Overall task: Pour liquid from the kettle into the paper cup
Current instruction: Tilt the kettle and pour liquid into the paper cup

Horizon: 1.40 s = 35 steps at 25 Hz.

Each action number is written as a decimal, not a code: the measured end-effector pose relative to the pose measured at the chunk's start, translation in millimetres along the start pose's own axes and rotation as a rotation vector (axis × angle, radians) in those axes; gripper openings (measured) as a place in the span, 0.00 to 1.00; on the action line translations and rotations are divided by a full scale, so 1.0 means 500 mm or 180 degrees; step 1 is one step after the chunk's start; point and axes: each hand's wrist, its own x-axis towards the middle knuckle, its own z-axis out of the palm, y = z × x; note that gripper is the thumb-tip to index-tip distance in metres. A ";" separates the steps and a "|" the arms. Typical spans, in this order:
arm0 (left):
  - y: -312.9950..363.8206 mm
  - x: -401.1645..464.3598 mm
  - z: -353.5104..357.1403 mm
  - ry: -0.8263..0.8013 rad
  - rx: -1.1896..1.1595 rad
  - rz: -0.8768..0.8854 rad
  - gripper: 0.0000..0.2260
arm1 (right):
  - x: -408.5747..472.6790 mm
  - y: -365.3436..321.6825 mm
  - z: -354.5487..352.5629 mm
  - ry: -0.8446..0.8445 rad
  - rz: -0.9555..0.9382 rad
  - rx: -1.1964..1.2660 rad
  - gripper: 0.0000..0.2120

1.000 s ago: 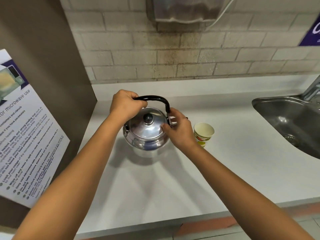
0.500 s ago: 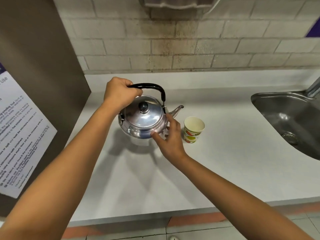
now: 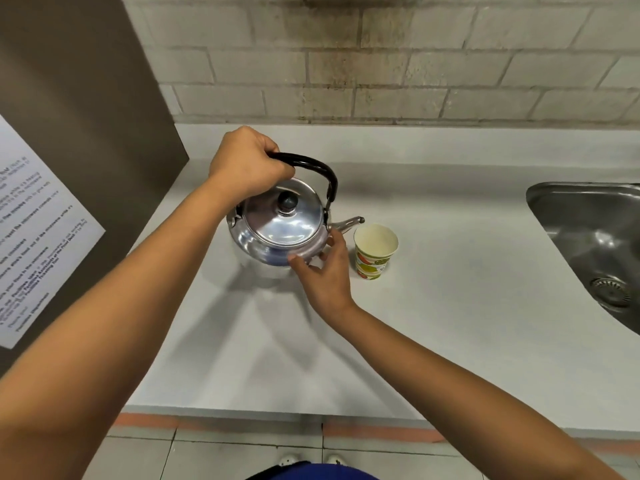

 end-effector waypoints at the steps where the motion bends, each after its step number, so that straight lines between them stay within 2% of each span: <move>1: 0.004 -0.002 0.001 -0.0017 0.0052 0.0024 0.11 | -0.003 -0.001 0.000 0.0010 0.0009 0.0035 0.34; 5: 0.027 -0.004 0.005 -0.0172 0.0336 0.0250 0.11 | -0.006 -0.008 0.001 -0.0041 0.0054 0.0283 0.31; 15: 0.082 0.015 0.020 -0.0268 0.0924 0.0706 0.12 | 0.011 -0.018 0.010 0.0213 0.0229 0.0619 0.33; 20: 0.099 0.023 0.025 -0.0265 0.1136 0.0919 0.10 | 0.019 -0.023 0.020 0.0296 0.0257 0.0783 0.31; 23: 0.107 0.027 0.029 -0.0227 0.1273 0.1068 0.03 | 0.025 -0.024 0.022 0.0290 0.0261 0.0823 0.30; 35: 0.122 0.045 0.037 -0.0126 0.1471 0.1300 0.06 | 0.040 -0.031 0.028 0.0323 0.0309 0.0961 0.29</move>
